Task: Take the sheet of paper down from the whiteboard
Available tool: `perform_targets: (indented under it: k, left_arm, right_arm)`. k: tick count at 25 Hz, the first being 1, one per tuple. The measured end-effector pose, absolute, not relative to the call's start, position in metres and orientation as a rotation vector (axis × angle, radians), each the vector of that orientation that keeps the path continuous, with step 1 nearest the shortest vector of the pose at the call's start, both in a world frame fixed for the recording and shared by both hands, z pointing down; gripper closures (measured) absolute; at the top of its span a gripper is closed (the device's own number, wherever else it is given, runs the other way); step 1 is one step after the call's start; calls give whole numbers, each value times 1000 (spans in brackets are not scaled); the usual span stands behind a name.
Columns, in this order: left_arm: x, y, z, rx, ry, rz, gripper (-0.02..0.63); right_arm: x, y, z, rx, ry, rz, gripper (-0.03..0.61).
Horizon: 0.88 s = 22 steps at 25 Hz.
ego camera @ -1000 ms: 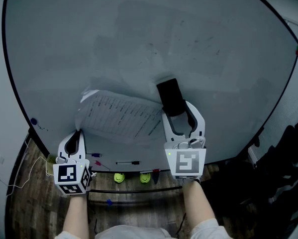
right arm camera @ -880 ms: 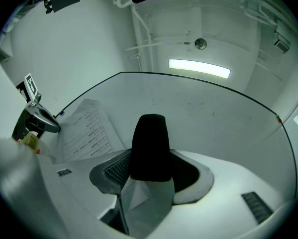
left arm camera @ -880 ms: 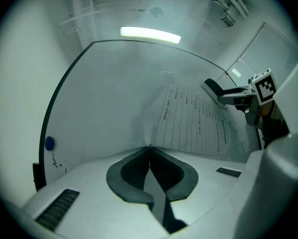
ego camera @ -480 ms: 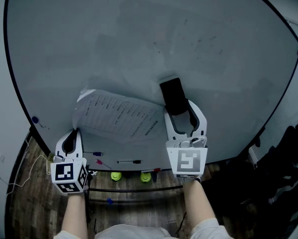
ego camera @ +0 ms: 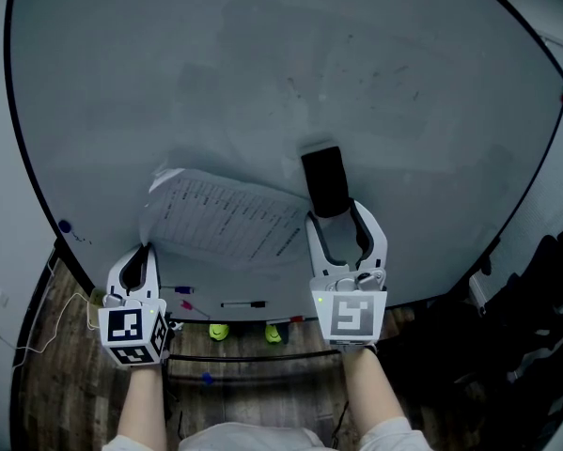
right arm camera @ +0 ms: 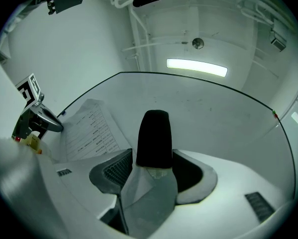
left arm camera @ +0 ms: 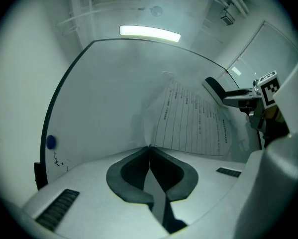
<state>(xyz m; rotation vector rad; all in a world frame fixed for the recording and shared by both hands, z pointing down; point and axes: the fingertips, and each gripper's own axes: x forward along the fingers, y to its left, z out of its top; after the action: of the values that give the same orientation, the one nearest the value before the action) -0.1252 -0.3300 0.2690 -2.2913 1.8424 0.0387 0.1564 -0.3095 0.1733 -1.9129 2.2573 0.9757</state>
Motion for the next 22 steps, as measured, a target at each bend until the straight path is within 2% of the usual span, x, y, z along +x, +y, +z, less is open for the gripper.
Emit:
perform_targets:
  k: [16,22]
  left_arm:
    - [-129,-330,276,-2302,1845,27,595]
    - [-133,-335,278,-2313,1845,2,595]
  right_arm:
    - [152,-320,225,-1982,2352,827,336]
    - [148,-336,239,-1995,2402,673,336]
